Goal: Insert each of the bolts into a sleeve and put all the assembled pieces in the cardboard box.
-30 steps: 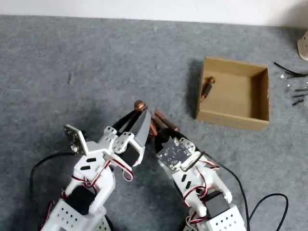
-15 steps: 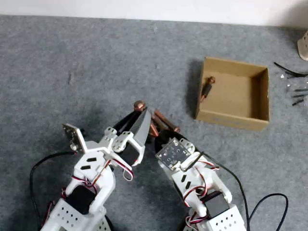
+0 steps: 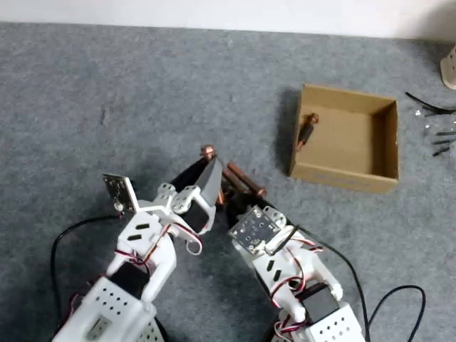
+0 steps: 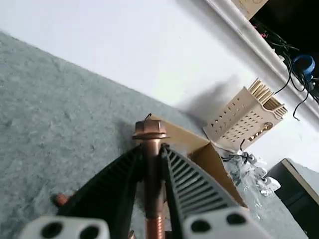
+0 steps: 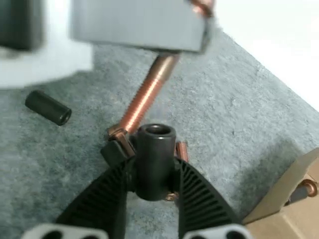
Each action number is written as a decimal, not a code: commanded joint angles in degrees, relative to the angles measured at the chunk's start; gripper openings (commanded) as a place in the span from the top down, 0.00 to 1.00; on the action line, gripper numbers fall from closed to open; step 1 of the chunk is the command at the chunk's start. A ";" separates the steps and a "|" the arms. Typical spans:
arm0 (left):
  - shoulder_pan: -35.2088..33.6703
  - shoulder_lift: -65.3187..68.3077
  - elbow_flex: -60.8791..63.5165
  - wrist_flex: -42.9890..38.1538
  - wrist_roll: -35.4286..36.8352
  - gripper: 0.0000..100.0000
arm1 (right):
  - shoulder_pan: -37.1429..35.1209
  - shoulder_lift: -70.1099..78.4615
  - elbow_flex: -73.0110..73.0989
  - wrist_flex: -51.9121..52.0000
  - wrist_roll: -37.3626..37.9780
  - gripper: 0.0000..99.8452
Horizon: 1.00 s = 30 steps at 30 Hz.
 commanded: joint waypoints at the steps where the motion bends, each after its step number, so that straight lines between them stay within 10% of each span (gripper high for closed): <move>1: -0.66 1.36 -1.54 -3.52 0.44 0.99 | -1.63 -1.19 5.23 0.31 0.62 0.99; 30: 1.01 1.45 1.19 -1.67 0.44 0.99 | -2.95 -1.19 5.05 3.30 2.37 0.99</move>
